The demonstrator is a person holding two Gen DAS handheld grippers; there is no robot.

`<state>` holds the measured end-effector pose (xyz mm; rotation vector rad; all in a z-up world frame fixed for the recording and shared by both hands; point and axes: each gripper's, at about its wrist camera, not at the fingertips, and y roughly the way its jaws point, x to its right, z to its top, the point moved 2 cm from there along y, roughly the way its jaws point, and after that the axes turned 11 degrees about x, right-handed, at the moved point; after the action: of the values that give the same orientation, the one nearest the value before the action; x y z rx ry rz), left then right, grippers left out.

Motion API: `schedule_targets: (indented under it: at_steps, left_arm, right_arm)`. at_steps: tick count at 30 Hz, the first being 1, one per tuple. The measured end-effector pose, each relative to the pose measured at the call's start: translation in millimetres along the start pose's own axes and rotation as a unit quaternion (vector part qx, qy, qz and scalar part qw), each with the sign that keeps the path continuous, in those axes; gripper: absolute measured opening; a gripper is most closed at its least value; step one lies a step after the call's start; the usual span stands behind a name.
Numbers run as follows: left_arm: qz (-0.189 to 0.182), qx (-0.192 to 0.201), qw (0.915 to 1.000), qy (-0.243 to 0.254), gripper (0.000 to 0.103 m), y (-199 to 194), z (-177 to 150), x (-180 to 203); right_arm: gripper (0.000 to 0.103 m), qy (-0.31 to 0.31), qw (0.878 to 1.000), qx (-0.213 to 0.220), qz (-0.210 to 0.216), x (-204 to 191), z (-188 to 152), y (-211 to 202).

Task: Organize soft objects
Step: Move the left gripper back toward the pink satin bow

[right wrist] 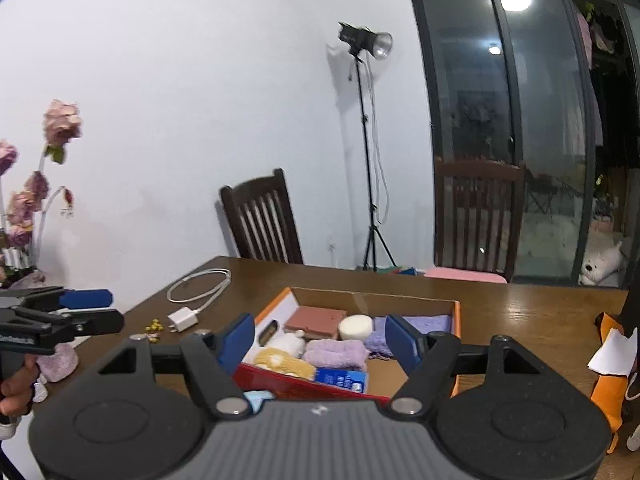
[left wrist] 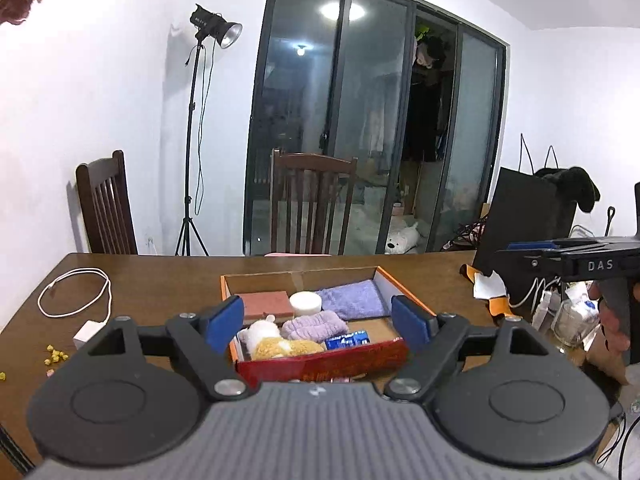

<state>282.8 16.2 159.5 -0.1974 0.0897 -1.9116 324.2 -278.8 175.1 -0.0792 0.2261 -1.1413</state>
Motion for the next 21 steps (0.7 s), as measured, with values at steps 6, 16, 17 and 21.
schedule_targets:
  at_steps: [6, 16, 17, 21]
  left_arm:
    - [0.012, -0.017, 0.9997, -0.01, 0.091, -5.9, -43.6, -0.7]
    - [0.021, -0.14, 0.9876, -0.068, 0.084, 64.3, -146.3, -23.1]
    - [0.021, -0.145, 0.9864, -0.075, 0.081, 70.2, -152.2, -25.6]
    - [0.012, -0.158, 0.9835, -0.086, 0.059, 86.2, -171.3, -30.0]
  right_arm:
    - [0.072, -0.018, 1.0, -0.012, 0.014, -18.1, -33.8, 2.6]
    - [0.07, 0.029, 0.991, -0.124, 0.036, -15.6, -119.9, 93.4]
    - [0.07, 0.034, 0.99, -0.132, 0.038, -15.3, -126.7, 103.8]
    - [0.061, 0.053, 0.985, -0.158, 0.053, -15.4, -151.8, 140.6]
